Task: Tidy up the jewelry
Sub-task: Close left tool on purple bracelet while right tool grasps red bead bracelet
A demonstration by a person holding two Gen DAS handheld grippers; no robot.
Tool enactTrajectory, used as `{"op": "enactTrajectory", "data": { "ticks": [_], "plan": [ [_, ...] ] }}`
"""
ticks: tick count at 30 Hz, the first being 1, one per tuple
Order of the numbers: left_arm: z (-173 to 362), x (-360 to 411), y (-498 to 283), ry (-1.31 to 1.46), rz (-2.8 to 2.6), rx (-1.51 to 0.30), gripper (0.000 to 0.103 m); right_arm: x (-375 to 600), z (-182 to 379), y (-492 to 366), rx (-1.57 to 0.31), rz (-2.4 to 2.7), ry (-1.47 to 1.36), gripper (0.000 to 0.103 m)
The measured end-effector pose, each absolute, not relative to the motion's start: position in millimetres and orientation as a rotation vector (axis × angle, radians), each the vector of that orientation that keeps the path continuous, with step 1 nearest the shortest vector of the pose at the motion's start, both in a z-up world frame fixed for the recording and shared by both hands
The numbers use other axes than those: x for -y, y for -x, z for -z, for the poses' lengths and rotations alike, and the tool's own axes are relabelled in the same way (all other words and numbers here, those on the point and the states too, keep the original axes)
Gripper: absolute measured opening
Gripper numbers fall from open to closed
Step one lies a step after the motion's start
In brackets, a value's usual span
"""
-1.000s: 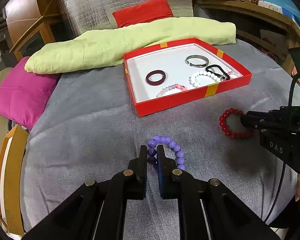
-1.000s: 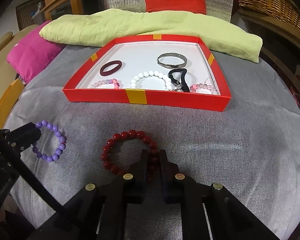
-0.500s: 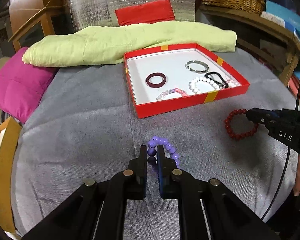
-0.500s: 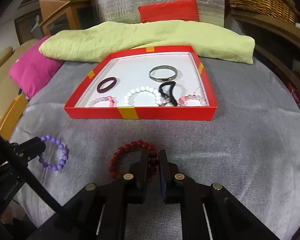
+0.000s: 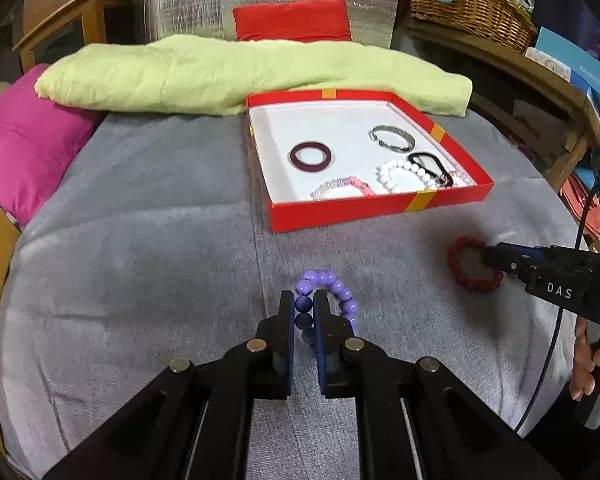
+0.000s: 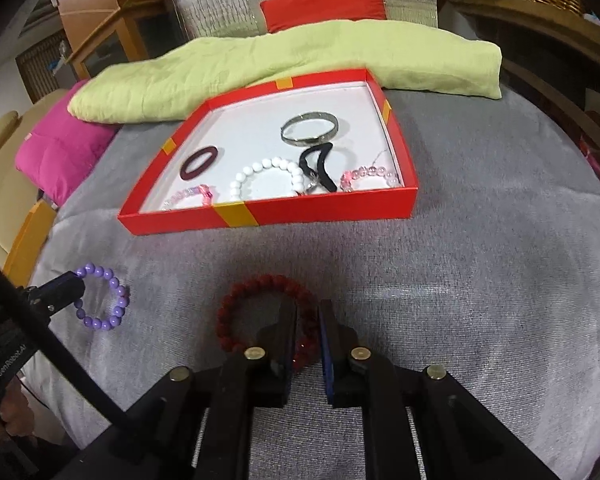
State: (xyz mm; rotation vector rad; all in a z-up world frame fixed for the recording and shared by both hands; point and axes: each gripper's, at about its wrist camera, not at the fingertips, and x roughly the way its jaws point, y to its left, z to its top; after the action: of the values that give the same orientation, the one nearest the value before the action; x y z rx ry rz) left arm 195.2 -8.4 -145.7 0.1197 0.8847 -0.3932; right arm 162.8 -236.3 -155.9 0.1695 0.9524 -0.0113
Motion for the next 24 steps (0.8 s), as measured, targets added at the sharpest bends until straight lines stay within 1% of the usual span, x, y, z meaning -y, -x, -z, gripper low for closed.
{"op": "enactTrajectory", "data": {
  "ticks": [2,5,7,8,13,18,19,24],
  "plan": [
    [149.3,8.3,-197.6,-0.112,0.394,-0.903,0.009,235.3,158.8,-163.9,-0.961,0.002,-0.171,0.035],
    [156.3,7.9,-200.9,-0.102,0.393,-0.938,0.009,226.5,161.4,-163.6,-0.960,0.012,-0.092,0.035],
    [160.4,7.1,-202.8,-0.104,0.389,-0.955,0.009,219.6,161.2,-161.6,-0.948,0.026,-0.032,0.020],
    [162.6,7.1,-203.9,-0.107,0.388,-0.963,0.009,218.4,161.3,-161.3,-0.948,0.023,-0.022,0.010],
    [169.8,8.1,-208.0,-0.113,0.389,-0.977,0.011,226.6,157.2,-159.9,-0.935,0.023,-0.060,0.010],
    [170.7,14.0,-207.1,-0.148,0.387,-0.954,0.011,236.0,149.9,-157.9,-0.908,0.007,-0.121,0.010],
    [170.1,14.4,-206.9,-0.152,0.386,-0.948,0.009,237.4,148.9,-157.5,-0.904,0.006,-0.129,0.010],
    [161.3,13.7,-204.6,-0.131,0.398,-0.915,0.009,242.0,140.5,-156.8,-0.873,-0.013,-0.163,0.010]
  ]
}}
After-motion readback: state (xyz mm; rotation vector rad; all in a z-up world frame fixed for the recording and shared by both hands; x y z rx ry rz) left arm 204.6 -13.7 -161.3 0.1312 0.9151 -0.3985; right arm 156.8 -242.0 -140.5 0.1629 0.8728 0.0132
